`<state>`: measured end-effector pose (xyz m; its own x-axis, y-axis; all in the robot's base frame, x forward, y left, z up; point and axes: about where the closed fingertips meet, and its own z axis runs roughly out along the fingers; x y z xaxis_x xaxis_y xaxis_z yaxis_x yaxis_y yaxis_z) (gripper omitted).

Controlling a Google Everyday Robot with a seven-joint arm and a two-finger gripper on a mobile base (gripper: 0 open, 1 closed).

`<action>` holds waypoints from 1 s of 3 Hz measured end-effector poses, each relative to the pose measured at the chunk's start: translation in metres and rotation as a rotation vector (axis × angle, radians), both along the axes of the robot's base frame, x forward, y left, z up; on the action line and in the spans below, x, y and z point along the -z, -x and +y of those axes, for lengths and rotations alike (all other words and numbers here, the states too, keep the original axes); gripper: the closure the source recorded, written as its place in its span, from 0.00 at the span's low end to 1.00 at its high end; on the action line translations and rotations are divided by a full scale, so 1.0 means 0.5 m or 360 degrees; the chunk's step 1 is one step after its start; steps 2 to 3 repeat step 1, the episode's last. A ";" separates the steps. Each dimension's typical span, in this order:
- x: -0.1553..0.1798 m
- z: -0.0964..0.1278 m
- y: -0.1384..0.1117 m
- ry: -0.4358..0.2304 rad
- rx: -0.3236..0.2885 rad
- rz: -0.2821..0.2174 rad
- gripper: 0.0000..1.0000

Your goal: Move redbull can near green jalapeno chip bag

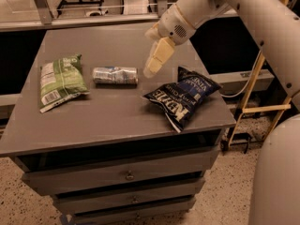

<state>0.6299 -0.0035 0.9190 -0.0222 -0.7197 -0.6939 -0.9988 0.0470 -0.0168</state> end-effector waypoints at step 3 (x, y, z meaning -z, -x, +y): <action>-0.006 -0.001 -0.003 -0.0004 0.0003 -0.0009 0.00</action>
Offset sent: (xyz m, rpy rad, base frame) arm 0.0000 0.0000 0.0000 0.0000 0.0000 0.0000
